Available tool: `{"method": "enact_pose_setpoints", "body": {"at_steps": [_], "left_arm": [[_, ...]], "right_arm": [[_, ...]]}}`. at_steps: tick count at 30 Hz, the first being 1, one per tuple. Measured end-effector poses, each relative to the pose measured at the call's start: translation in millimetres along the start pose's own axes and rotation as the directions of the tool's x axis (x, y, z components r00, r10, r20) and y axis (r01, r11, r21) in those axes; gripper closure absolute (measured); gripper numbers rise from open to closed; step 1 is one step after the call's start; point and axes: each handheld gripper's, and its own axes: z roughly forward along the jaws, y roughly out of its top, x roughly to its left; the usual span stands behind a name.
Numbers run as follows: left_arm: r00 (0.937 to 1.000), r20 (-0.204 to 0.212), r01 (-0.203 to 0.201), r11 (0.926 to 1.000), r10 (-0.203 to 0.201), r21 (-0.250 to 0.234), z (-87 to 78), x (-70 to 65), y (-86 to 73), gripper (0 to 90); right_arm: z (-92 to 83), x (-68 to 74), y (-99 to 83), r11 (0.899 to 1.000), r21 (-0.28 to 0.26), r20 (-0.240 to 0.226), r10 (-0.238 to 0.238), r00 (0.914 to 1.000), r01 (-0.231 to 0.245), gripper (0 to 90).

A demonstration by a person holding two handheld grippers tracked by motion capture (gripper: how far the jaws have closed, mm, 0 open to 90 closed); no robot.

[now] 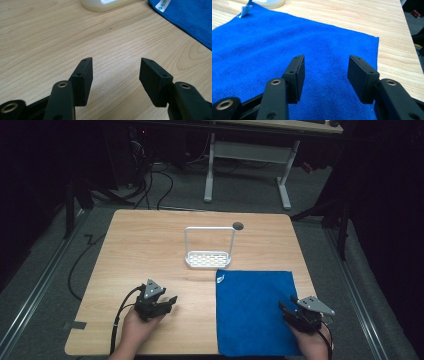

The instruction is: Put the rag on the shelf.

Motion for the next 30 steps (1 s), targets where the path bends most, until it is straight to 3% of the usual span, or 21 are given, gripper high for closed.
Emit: {"method": "enact_pose_setpoints", "body": {"at_steps": [6, 19, 23, 26, 30], "left_arm": [[0.9998, 0.005, 0.021, 0.9998, -0.021, -0.002, -0.2, 2.4, 0.1, 45.3], [0.9993, 0.035, 0.015, 0.9999, -0.014, -0.009, -0.1, -3.8, 1.3, 49.6], [0.9984, 0.056, 0.007, 0.9999, -0.007, -0.014, 0.7, -9.4, 3.1, 54.2], [0.9962, 0.084, -0.020, 0.9998, 0.021, -0.005, 3.5, -19.0, 6.5, 59.3], [0.9898, 0.132, -0.055, 0.9985, 0.055, -0.002, 7.7, -36.1, 12.1, 63.9]], "right_arm": [[0.3, -6.6, -1.4, 1.000, 0.001, 0.000, 0.018, 0.9998, -0.018, 48.2], [0.9, -10.7, -1.4, 1.000, 0.003, -0.003, 0.017, 0.9999, -0.017, 48.8], [-0.5, -11.4, -1.0, 1.000, 0.002, -0.002, 0.024, 0.9997, -0.024, 51.1], [-0.7, -11.9, -0.9, 1.000, 0.003, -0.004, 0.026, 0.9997, -0.026, 52.9], [-0.9, -13.2, -0.3, 1.000, 0.008, -0.016, 0.025, 0.9995, -0.025, 58.1]]}}
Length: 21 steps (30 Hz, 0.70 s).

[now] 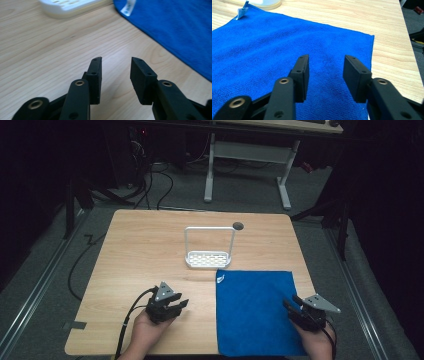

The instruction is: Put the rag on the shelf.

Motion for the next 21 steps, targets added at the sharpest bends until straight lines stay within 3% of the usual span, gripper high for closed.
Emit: {"method": "enact_pose_setpoints", "body": {"at_steps": [4, 5, 10, 12, 15, 21], "left_arm": [[0.9974, 0.065, -0.030, 0.9994, 0.029, 0.015, 9.6, -18.3, 7.1, 68.3], [0.9951, 0.076, -0.065, 0.9974, 0.063, 0.031, 16.2, -29.2, 10.9, 73.9], [0.9886, 0.105, -0.113, 0.9927, 0.108, 0.043, 28.1, -44.9, 15.9, 81.7], [0.9868, 0.123, -0.112, 0.9929, 0.106, 0.041, 34.3, -50.4, 17.6, 83.0], [0.9845, 0.141, -0.112, 0.9928, 0.104, 0.044, 44.5, -58.8, 21.8, 85.5], [0.9749, 0.155, -0.168, 0.9851, 0.160, 0.037, 65.8, -81.9, 38.9, 86.3]], "right_arm": [[0.2, -2.4, -0.7, 1.000, 0.004, 0.004, 0.002, 1.0000, -0.002, 61.7], [0.5, -4.8, -1.7, 1.000, 0.008, 0.005, 0.007, 1.0000, -0.007, 66.5], [0.5, -11.0, -3.4, 1.000, 0.018, 0.006, 0.020, 0.9998, -0.020, 73.0], [0.8, -13.9, -5.0, 0.999, 0.023, -0.004, 0.041, 0.9991, -0.041, 76.7], [2.2, -17.6, -5.8, 0.999, 0.042, 0.002, 0.027, 0.9996, -0.027, 88.3], [7.3, -20.6, -8.3, 0.996, 0.092, 0.039, 0.016, 0.9991, -0.020, 90.0]]}}
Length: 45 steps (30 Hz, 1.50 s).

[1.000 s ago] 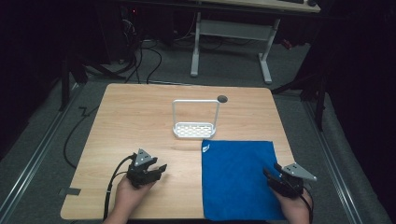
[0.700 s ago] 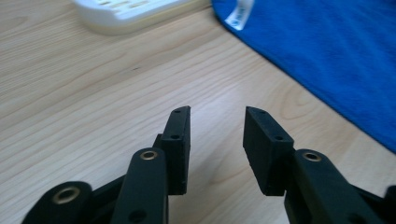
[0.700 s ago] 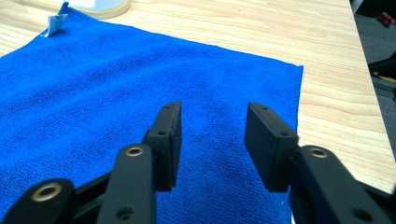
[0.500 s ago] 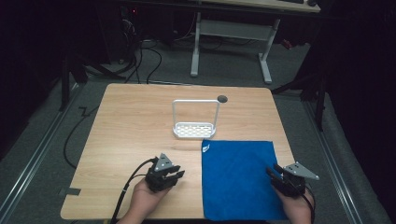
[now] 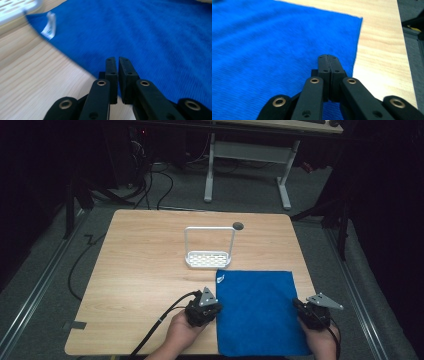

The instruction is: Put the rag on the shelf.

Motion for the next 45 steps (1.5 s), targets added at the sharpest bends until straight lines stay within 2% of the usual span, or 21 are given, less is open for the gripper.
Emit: {"method": "enact_pose_setpoints", "body": {"at_steps": [4, 8, 10, 16, 22, 23, 24, 25, 26, 27, 28, 29, 32, 33, 35, 36, 38, 42, 43, 44, 45], "left_arm": [[0.9998, 0.003, -0.019, 0.9995, 0.018, 0.027, 12.6, -4.2, 4.0, 85.4], [0.9992, -0.015, -0.036, 0.9971, 0.037, 0.067, 18.4, -4.1, 0.7, 85.3], [0.9994, -0.012, -0.031, 0.9982, 0.031, 0.051, 16.9, -3.0, -2.3, 85.2], [0.9989, -0.019, -0.042, 0.9972, 0.043, 0.062, 3.4, 1.3, -12.0, 85.7], [0.9991, -0.033, -0.022, 0.9963, 0.025, 0.083, -22.7, 12.7, -30.2, 85.6], [0.9989, -0.042, -0.015, 0.9957, 0.019, 0.091, -32.4, 16.7, -36.9, 85.7], [0.9989, -0.042, -0.015, 0.9957, 0.019, 0.091, -32.4, 16.7, -36.9, 85.7], [0.9987, -0.048, -0.013, 0.9954, 0.018, 0.094, -37.3, 18.5, -40.3, 85.6], [0.9984, -0.054, -0.013, 0.9952, 0.018, 0.097, -40.9, 20.1, -43.0, 85.6], [0.9981, -0.062, 0.006, 0.9958, 0.000, 0.091, -50.7, 25.0, -51.2, 85.6], [0.9977, -0.067, 0.015, 0.9960, -0.009, 0.088, -54.6, 26.9, -54.6, 85.7], [0.9977, -0.067, 0.015, 0.9960, -0.009, 0.088, -54.6, 26.9, -54.6, 85.7], [0.9970, -0.067, 0.044, 0.9969, -0.039, 0.066, -62.7, 31.6, -63.3, 85.7], [0.9967, -0.062, 0.057, 0.9964, -0.053, 0.064, -63.8, 33.1, -64.3, 85.6], [0.9963, -0.060, 0.065, 0.9960, -0.062, 0.061, -64.1, 34.4, -64.4, 84.9], [0.9953, -0.076, 0.064, 0.9966, -0.059, 0.052, -63.9, 35.5, -63.5, 80.2], [0.9938, -0.083, 0.077, 0.9961, -0.073, 0.044, -64.1, 37.5, -62.6, 78.3], [0.9873, -0.114, 0.111, 0.9938, -0.111, -0.010, -67.4, 47.9, -58.6, 74.8], [0.9815, -0.141, 0.125, 0.9913, -0.130, -0.040, -68.8, 55.0, -56.8, 72.2], [0.9815, -0.141, 0.125, 0.9913, -0.130, -0.040, -68.8, 55.0, -56.8, 71.4], [0.9752, -0.170, 0.131, 0.9890, -0.141, -0.069, -68.4, 61.7, -55.1, 69.7]], "right_arm": [[3.8, -3.0, -2.6, 1.000, 0.028, 0.026, -0.004, 0.9997, 0.003, 90.0], [8.4, -4.1, -5.2, 0.998, 0.057, 0.036, -0.009, 0.9993, 0.007, 90.0], [11.2, -4.9, -6.3, 0.998, 0.061, 0.032, -0.005, 0.9995, 0.003, 90.0], [11.7, 4.0, -5.4, 0.998, 0.061, 0.006, -0.025, 0.9997, 0.025, 90.0], [14.4, 32.9, -1.5, 0.995, 0.058, -0.072, -0.077, 0.9945, 0.081, 90.0], [16.1, 45.3, 0.6, 0.994, 0.055, -0.106, -0.090, 0.9903, 0.096, 90.0], [16.1, 45.3, 0.6, 0.994, 0.055, -0.106, -0.090, 0.9903, 0.096, 90.0], [17.9, 58.2, 2.4, 0.991, 0.049, -0.138, -0.113, 0.9840, 0.121, 89.9], [17.9, 58.2, 2.4, 0.991, 0.049, -0.138, -0.113, 0.9840, 0.121, 89.9], [19.3, 70.7, 4.2, 0.986, 0.043, -0.148, -0.154, 0.9769, 0.162, 89.3], [19.8, 76.0, 4.8, 0.984, 0.040, -0.156, -0.166, 0.9739, 0.174, 89.0], [19.8, 76.0, 4.8, 0.984, 0.040, -0.156, -0.166, 0.9739, 0.174, 89.0], [20.9, 86.3, 6.1, 0.978, 0.033, -0.167, -0.199, 0.9657, 0.207, 88.2], [20.8, 88.0, 7.2, 0.978, 0.031, -0.168, -0.198, 0.9657, 0.206, 84.8], [19.9, 86.5, 7.8, 0.980, 0.019, -0.169, -0.194, 0.9663, 0.200, 83.8], [17.0, 81.7, 8.9, 0.986, -0.010, -0.162, -0.167, 0.9725, 0.168, 81.8], [15.6, 78.7, 8.9, 0.988, -0.020, -0.157, -0.153, 0.9758, 0.151, 80.2], [13.9, 67.1, 8.0, 0.994, -0.038, -0.149, -0.111, 0.9826, 0.107, 75.2], [14.3, 63.1, 7.3, 0.994, -0.043, -0.145, -0.103, 0.9840, 0.098, 73.0], [14.3, 63.1, 7.3, 0.994, -0.043, -0.145, -0.103, 0.9840, 0.098, 73.0], [14.5, 60.8, 7.3, 0.995, -0.045, -0.149, -0.089, 0.9847, 0.084, 71.8]]}}
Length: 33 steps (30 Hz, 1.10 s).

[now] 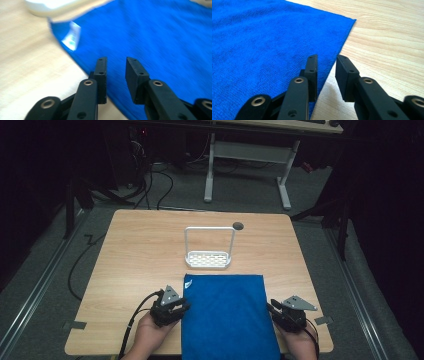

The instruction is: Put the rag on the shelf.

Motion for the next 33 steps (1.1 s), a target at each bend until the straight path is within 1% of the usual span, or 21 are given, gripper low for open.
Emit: {"method": "enact_pose_setpoints", "body": {"at_steps": [1, 3, 6, 7, 10, 11, 12, 13, 18, 21, 22, 23, 24, 26, 27, 28, 29, 30, 31, 32, 33], "left_arm": [[1.0000, 0.000, 0.000, 1.0000, 0.000, 0.000, 0.0, 0.0, 0.0, 68.8], [0.9994, -0.033, -0.001, 0.9999, 0.001, -0.014, 3.3, 6.6, 2.5, 68.2], [0.9982, -0.058, 0.015, 0.9994, -0.017, -0.030, 9.7, 15.4, 7.2, 66.3], [0.9982, -0.059, 0.014, 0.9992, -0.016, -0.037, 11.8, 17.3, 9.5, 66.4], [0.9951, -0.099, -0.009, 0.9988, 0.005, -0.048, 21.1, 24.3, 17.5, 67.2], [0.9951, -0.099, -0.009, 0.9988, 0.005, -0.048, 21.1, 24.3, 17.5, 67.2], [0.9936, -0.112, 0.010, 0.9989, -0.015, -0.045, 28.0, 31.6, 21.0, 67.1], [0.9936, -0.112, 0.010, 0.9989, -0.015, -0.045, 28.0, 31.6, 21.0, 67.0], [0.9914, -0.107, 0.069, 0.9958, -0.075, -0.060, 43.4, 45.5, 27.2, 64.8], [0.9889, -0.120, 0.080, 0.9950, -0.087, -0.060, 51.0, 47.5, 29.6, 64.3], [0.9889, -0.115, 0.086, 0.9931, -0.095, -0.080, 52.6, 48.5, 30.7, 64.7], [0.9889, -0.115, 0.086, 0.9931, -0.095, -0.080, 52.6, 48.5, 30.7, 64.8], [0.9883, -0.118, 0.090, 0.9938, -0.097, -0.065, 54.4, 48.5, 30.3, 66.0], [0.9883, -0.118, 0.089, 0.9942, -0.096, -0.060, 54.6, 48.1, 30.2, 66.3], [0.9879, -0.120, 0.093, 0.9941, -0.099, -0.057, 54.4, 48.3, 30.1, 66.3], [0.9864, -0.112, 0.116, 0.9920, -0.121, -0.051, 54.6, 50.2, 29.9, 66.4], [0.9864, -0.112, 0.116, 0.9920, -0.121, -0.051, 54.6, 50.2, 29.9, 66.5], [0.9846, -0.105, 0.135, 0.9897, -0.139, -0.047, 54.7, 52.3, 29.7, 66.5], [0.9846, -0.105, 0.135, 0.9897, -0.139, -0.047, 54.7, 52.3, 29.7, 66.5], [0.9827, -0.102, 0.151, 0.9876, -0.154, -0.045, 55.2, 53.7, 29.7, 66.6], [0.9824, -0.098, 0.156, 0.9870, -0.159, -0.040, 55.4, 54.6, 29.8, 66.6]], "right_arm": [[0.0, 0.0, 0.0, 1.000, 0.000, 0.000, 0.000, 1.0000, 0.000, 71.8], [0.2, -1.2, 0.3, 1.000, 0.003, 0.001, 0.012, 0.9999, -0.012, 71.4], [0.6, -2.2, 1.5, 1.000, -0.003, 0.014, 0.013, 0.9998, -0.013, 71.4], [0.4, -2.2, 1.8, 1.000, -0.007, 0.015, 0.015, 0.9998, -0.015, 71.4], [-0.3, -3.6, 1.9, 1.000, -0.018, 0.017, 0.015, 0.9997, -0.015, 67.9], [-0.3, -3.6, 1.9, 1.000, -0.018, 0.017, 0.015, 0.9997, -0.015, 67.9], [-1.5, -4.8, 1.8, 1.000, -0.020, 0.019, 0.010, 0.9998, -0.010, 67.6], [-1.5, -4.8, 1.8, 1.000, -0.020, 0.019, 0.010, 0.9998, -0.010, 67.6], [-2.4, -6.0, 2.0, 0.999, -0.034, 0.023, 0.011, 0.9997, -0.010, 66.1], [-1.8, -7.5, 4.3, 0.999, -0.045, 0.021, 0.011, 0.9997, -0.010, 64.6], [-1.4, -7.6, 5.2, 0.999, -0.046, 0.025, 0.012, 0.9996, -0.011, 63.9], [-0.3, -8.1, 6.6, 0.998, -0.053, 0.022, 0.018, 0.9996, -0.017, 62.1], [0.9, -8.6, 8.9, 0.998, -0.055, 0.020, 0.024, 0.9995, -0.023, 60.3], [2.2, -8.7, 11.0, 0.998, -0.060, 0.017, 0.029, 0.9994, -0.028, 59.4], [7.0, -8.1, 18.3, 0.997, -0.066, 0.011, 0.029, 0.9995, -0.029, 57.9], [9.3, -8.0, 21.6, 0.997, -0.069, 0.011, 0.017, 0.9998, -0.016, 57.7], [9.3, -8.0, 21.6, 0.997, -0.069, 0.011, 0.017, 0.9998, -0.016, 57.7], [13.7, -7.7, 28.5, 0.998, -0.068, 0.010, 0.010, 0.9999, -0.010, 56.7], [13.7, -7.7, 28.5, 0.998, -0.068, 0.010, 0.010, 0.9999, -0.010, 56.7], [18.6, -9.3, 36.0, 0.998, -0.068, 0.017, 0.007, 0.9998, -0.006, 55.8], [18.6, -9.3, 36.0, 0.998, -0.068, 0.017, 0.007, 0.9998, -0.006, 55.8]]}}
